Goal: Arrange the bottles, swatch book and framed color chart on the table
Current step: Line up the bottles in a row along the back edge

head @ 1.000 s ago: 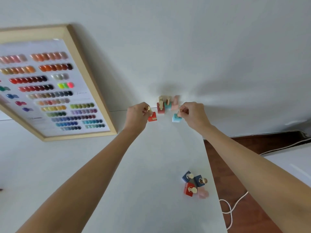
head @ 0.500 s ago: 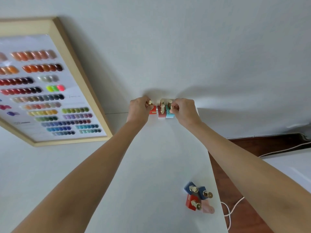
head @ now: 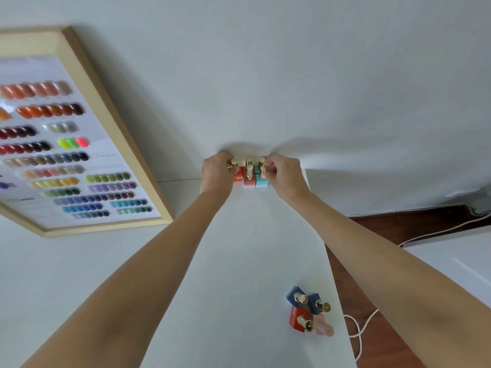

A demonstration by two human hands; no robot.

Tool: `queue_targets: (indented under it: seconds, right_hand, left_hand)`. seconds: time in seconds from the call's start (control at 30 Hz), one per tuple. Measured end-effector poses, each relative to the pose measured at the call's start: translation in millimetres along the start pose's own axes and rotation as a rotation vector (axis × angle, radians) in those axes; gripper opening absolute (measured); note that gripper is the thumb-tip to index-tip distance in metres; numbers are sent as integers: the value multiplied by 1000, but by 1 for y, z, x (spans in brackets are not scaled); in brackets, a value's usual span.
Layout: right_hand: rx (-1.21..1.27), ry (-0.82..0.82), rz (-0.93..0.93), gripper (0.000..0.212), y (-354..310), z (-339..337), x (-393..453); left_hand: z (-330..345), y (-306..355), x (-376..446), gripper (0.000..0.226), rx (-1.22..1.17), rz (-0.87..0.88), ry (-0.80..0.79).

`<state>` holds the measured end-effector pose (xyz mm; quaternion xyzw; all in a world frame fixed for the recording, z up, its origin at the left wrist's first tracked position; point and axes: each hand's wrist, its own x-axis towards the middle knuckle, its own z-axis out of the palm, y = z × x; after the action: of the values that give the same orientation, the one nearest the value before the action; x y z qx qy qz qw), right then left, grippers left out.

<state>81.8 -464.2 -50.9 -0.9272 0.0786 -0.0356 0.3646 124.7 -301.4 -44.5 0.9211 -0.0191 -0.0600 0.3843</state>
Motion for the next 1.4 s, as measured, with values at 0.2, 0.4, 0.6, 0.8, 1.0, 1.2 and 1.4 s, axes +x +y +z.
queue_targets:
  seconds: [0.2,0.4,0.6,0.8,1.0,1.2,1.4]
  right_hand:
    - [12,18,-26,14,5,-18,-23]
    - [64,-89,28,7,18,-44,-83]
    - [65,-270,51,8,27,-73,-153]
    - [24,-505,91,17,32,-98,-213]
    - [-43,-589,50,41,31,-103,-243]
    - [-114,-484,-5,25,29,-97,-251]
    - [-163,-445,-41,16,30,-88,-251]
  left_hand:
    - [-7,-4,-16,27,14,49,33]
    - [-13,1,-77,25,32,216,4]
    - [-2,-2,-170,20,14,310,-196]
    - [10,-1,-240,13,-43,273,-406]
    - [25,6,-285,17,-36,304,-493]
    - [34,18,-294,11,4,244,-450]
    - [30,8,-298,12,109,218,-425]
